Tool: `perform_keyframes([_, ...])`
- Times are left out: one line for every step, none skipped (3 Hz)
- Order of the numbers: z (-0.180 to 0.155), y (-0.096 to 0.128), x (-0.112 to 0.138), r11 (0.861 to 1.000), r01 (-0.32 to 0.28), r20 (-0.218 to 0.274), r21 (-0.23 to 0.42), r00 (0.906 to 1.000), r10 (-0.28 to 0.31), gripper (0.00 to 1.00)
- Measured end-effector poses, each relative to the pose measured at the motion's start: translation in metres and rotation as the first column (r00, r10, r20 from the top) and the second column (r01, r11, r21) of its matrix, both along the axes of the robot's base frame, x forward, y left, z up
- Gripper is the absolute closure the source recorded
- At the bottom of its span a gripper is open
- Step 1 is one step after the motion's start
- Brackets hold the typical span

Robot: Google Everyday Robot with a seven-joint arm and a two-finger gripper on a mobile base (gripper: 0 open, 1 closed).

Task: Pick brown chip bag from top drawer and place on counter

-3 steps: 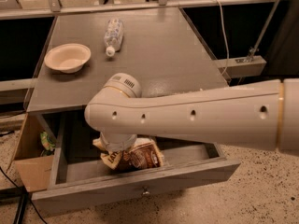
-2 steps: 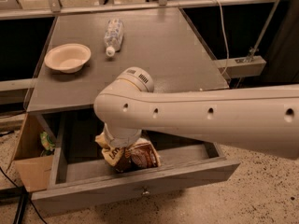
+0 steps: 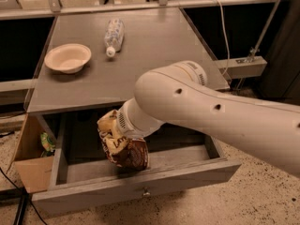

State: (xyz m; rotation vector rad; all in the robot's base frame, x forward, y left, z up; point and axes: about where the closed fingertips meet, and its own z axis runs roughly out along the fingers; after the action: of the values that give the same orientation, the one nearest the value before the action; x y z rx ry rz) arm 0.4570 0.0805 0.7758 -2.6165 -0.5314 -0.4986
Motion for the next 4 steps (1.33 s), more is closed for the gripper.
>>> perform_keyframes([0.002,-0.007,-0.003,1.0,0.007,-0.005,0.014,1.0,-0.007,1.0])
perform_keyframes([0.003,-0.007,-0.001,1.0,0.005,-0.014,0.016,0.9999,-0.005,1.0])
perform_keyframes([0.006,-0.013,0.005,0.999,0.023,-0.05,0.043,0.9985,-0.021,1.0])
perform_keyframes([0.015,-0.028,0.014,0.992,0.07,-0.091,0.108,0.994,-0.061,1.0])
